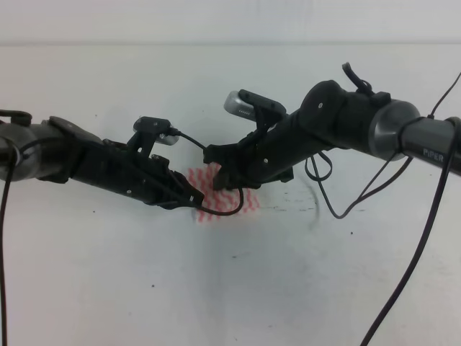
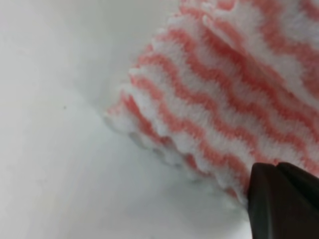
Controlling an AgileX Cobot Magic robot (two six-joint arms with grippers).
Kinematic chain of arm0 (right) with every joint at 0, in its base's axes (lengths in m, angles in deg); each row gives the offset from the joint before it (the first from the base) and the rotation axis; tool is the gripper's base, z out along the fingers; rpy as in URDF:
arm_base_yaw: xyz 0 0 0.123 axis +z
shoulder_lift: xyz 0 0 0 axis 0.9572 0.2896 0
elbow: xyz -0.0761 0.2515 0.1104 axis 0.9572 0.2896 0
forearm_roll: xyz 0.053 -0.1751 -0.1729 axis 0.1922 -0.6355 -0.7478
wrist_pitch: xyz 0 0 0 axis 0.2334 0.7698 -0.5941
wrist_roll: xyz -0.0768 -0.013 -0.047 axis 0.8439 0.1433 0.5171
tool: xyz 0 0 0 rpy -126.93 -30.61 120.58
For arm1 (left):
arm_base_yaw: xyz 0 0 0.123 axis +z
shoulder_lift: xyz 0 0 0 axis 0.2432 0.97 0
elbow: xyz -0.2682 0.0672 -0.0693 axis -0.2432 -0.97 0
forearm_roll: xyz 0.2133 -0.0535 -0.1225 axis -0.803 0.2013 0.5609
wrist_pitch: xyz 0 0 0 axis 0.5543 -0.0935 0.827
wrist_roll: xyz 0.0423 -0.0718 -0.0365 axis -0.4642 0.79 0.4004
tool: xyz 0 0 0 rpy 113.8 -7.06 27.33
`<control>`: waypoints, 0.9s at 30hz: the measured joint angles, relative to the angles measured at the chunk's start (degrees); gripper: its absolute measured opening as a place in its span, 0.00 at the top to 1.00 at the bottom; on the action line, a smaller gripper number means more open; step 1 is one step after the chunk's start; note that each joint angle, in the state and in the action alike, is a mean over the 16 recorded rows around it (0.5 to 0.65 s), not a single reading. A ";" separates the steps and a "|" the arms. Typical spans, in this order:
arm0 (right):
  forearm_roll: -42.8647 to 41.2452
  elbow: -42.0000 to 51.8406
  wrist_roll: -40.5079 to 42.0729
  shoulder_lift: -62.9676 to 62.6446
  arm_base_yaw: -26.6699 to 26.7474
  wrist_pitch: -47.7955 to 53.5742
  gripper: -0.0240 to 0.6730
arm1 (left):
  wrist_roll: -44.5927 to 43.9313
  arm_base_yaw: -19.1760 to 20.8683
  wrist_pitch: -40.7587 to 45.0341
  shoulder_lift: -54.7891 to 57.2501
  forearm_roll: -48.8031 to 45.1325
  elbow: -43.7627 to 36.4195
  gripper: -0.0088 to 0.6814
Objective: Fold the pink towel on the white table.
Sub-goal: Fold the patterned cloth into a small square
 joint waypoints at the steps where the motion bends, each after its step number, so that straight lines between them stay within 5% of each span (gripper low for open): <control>1: 0.03 0.00 0.00 0.00 0.01 -0.07 0.99 | 0.00 0.00 0.00 -0.01 -0.01 0.00 0.99; 18: 0.71 0.01 0.00 0.10 0.21 -0.74 0.98 | 0.01 0.00 0.01 0.05 0.00 0.00 0.99; 27: 1.57 0.02 -0.02 0.17 0.27 -0.31 0.85 | 0.01 0.00 0.01 0.05 0.00 0.00 0.99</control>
